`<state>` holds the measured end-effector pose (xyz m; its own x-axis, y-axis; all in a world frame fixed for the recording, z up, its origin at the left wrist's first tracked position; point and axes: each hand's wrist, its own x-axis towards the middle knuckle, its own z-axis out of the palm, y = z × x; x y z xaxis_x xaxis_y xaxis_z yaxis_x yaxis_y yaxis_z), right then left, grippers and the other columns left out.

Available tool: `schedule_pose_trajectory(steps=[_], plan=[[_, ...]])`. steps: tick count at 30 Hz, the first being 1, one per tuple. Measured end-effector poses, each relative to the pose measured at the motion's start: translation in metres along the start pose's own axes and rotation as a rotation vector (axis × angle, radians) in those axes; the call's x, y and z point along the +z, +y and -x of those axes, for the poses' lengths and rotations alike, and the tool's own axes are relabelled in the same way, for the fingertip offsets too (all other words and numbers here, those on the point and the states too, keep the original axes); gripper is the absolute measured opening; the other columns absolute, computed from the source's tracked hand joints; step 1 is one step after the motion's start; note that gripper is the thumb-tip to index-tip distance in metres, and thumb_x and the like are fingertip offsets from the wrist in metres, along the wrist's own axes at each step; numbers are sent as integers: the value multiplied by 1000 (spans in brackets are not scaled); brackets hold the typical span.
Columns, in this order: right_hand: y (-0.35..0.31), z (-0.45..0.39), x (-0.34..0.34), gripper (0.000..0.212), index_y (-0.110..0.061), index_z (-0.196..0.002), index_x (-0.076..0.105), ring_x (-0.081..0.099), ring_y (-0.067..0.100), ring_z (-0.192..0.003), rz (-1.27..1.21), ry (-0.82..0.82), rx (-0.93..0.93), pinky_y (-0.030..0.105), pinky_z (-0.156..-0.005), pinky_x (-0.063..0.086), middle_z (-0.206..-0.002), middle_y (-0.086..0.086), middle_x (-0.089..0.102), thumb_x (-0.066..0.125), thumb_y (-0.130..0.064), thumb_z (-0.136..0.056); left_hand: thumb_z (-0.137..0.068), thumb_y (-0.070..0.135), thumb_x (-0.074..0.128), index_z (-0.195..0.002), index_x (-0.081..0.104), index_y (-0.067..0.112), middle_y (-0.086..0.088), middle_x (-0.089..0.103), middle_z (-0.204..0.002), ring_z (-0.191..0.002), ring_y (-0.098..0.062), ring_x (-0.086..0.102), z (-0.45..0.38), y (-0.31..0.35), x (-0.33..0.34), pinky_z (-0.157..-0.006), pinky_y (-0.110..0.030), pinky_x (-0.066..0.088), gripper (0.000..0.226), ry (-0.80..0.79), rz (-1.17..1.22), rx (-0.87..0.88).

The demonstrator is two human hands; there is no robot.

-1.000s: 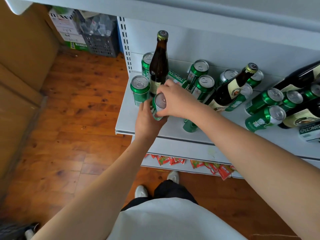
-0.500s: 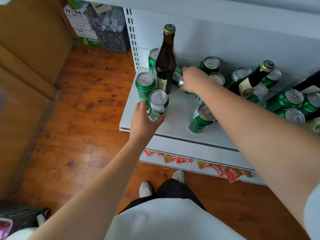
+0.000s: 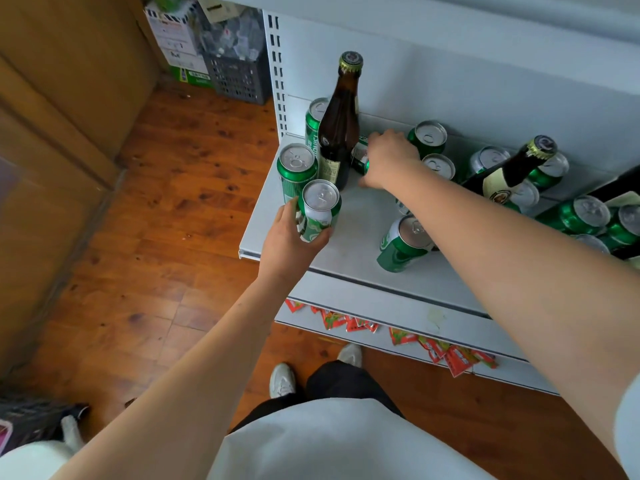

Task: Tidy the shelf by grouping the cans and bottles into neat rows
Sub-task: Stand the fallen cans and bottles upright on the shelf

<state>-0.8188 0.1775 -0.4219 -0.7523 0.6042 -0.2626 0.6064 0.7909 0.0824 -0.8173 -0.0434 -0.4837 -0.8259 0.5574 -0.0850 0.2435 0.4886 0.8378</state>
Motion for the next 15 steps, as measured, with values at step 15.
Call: schedule_pose_trajectory(steps=[15], plan=[[24, 18, -41, 60, 1, -125, 46, 57, 35, -102, 62, -58, -256, 36, -68, 42, -119, 20, 57, 76, -22, -79, -80, 38, 78, -141, 42, 21, 0, 55, -137, -122, -18, 56, 2, -2, 5, -98, -40, 54, 73, -1, 55, -17]])
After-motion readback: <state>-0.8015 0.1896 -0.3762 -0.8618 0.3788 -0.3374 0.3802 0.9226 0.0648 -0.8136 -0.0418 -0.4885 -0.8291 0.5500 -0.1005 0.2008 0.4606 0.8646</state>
